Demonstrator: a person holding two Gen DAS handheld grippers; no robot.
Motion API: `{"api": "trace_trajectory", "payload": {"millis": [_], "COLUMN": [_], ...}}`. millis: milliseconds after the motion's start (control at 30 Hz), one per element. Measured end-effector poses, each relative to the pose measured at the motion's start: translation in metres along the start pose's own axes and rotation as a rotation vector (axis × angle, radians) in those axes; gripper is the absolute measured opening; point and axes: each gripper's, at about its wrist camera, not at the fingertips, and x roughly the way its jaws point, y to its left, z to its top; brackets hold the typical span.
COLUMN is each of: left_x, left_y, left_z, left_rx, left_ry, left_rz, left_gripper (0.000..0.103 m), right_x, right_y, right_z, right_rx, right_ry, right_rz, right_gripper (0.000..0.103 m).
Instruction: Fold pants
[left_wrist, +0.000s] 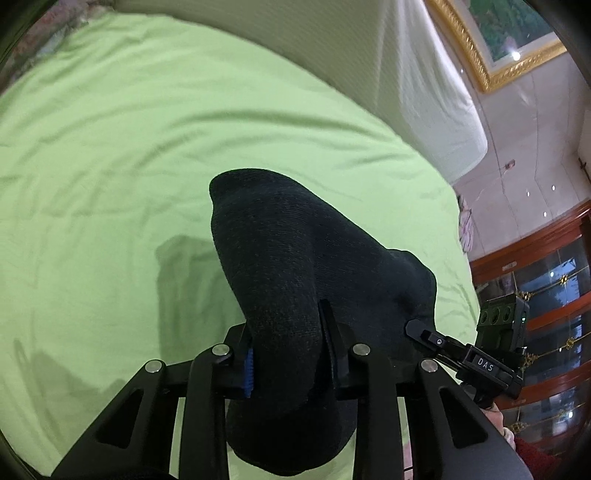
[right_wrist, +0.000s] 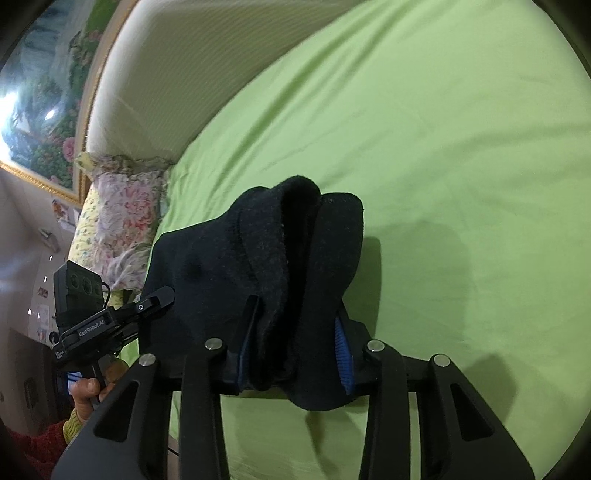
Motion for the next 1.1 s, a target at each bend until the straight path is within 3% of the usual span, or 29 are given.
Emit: {"api": "trace_trajectory", "payload": {"millis": [500, 767, 1100], "left_x": [-0.075, -0.074, -0.059], "left_y": [0.078, 0.113, 0.139], "left_z": [0.055, 0.074, 0.065], "left_rx": [-0.084, -0.139, -0.192], "left_ry": [-0.159, -0.176, -0.157], "left_rz": [0.108, 0.17, 0.189], "left_gripper": [0.028, 0.028, 0.03], "right_x": [0.086, 0.128, 0.149], "right_y": [0.087, 0.103, 0.094], "right_z": [0.071, 0.088, 0.088], "right_rx": [-0.213, -0.265, -0.284], "right_ry": [0.055, 0.11, 0.171], "right_rz": [0.042, 0.029, 0.017], "right_gripper": [0.039, 0.039, 0.039]}}
